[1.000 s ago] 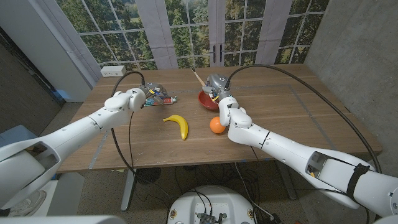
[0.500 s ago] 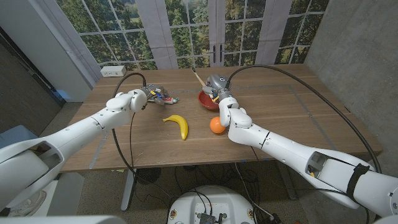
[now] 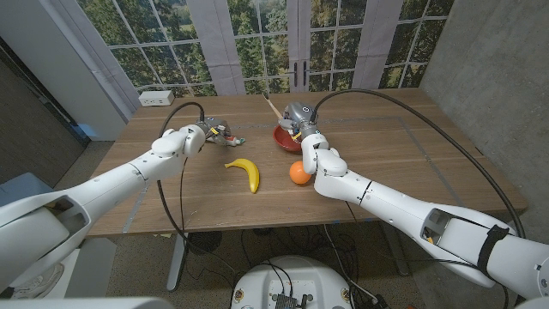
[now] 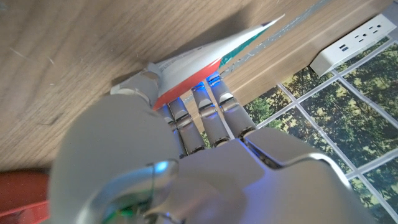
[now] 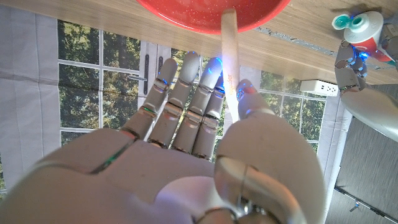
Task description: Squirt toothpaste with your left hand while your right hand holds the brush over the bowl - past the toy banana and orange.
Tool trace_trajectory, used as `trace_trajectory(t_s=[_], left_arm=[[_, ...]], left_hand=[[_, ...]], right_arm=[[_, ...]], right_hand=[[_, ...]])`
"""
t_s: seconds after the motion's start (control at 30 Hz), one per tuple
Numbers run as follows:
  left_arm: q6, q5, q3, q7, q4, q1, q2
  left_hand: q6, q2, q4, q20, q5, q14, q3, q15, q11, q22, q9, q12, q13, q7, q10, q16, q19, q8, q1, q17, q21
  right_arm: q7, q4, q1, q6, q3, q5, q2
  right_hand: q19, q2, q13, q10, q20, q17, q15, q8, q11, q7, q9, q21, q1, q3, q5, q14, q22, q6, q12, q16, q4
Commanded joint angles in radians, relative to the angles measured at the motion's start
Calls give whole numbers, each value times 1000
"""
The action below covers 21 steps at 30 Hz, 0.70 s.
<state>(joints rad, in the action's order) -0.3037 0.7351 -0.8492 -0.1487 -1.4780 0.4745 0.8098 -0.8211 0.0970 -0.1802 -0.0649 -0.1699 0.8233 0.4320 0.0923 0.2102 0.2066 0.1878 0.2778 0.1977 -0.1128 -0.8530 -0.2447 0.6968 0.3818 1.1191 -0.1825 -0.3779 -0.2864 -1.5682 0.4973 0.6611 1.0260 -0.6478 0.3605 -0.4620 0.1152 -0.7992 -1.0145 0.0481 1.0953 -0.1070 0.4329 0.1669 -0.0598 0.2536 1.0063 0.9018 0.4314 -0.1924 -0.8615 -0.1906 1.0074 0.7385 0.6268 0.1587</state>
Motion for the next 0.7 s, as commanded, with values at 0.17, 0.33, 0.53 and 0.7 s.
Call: trace_trajectory(t_s=[0.17, 0.33, 0.53, 0.7], left_arm=[[-54, 108, -16, 64, -11, 19, -7], [-69, 99, -5, 61, -10, 24, -14], [-90, 114, 3, 69, -33, 30, -6], [-114, 126, 15, 80, -52, 36, 0]], left_hand=[[-28, 13, 3, -107, -5, 46, 3, 149, 1, 5, 6, 4, 2, 2, -40, -3, 28, 3, 25, -2, -26], [-28, 9, 4, -101, -4, 51, 0, 149, 0, 6, 7, 0, 2, 5, -40, 0, 29, -1, 24, -1, -30], [-27, 7, 5, -98, -4, 57, -2, 149, 0, 6, 7, -3, 2, 6, -41, 4, 33, -5, 22, -1, -35], [-22, 7, 6, -97, -4, 57, -2, 148, 0, 7, 8, -8, 2, 8, -38, 10, 28, -10, 21, 0, -36]], right_arm=[[-5, 10, -3, -23, -4, 8, 2], [-5, 15, -4, -27, -5, 9, 2], [-1, 23, -7, -22, -7, 11, -1], [16, 29, -13, -6, -5, 14, -3]], right_hand=[[8, 36, -1, -23, 71, 11, -110, 1, 34, -12, 3, 12, 30, 39, -4, -14, -1, 21, -5, -4, -23], [9, 36, -1, -25, 71, 15, -110, 1, 33, -12, 2, 16, 30, 41, -4, -15, -1, 21, -5, -8, -22], [11, 36, -1, -25, 72, 21, -111, 1, 33, -12, 4, 20, 30, 43, -4, -16, 0, 20, -7, -13, -22], [13, 37, -6, -23, 72, 24, -110, 0, 34, -13, 3, 23, 30, 45, -4, -16, 0, 20, -6, -17, -21]])
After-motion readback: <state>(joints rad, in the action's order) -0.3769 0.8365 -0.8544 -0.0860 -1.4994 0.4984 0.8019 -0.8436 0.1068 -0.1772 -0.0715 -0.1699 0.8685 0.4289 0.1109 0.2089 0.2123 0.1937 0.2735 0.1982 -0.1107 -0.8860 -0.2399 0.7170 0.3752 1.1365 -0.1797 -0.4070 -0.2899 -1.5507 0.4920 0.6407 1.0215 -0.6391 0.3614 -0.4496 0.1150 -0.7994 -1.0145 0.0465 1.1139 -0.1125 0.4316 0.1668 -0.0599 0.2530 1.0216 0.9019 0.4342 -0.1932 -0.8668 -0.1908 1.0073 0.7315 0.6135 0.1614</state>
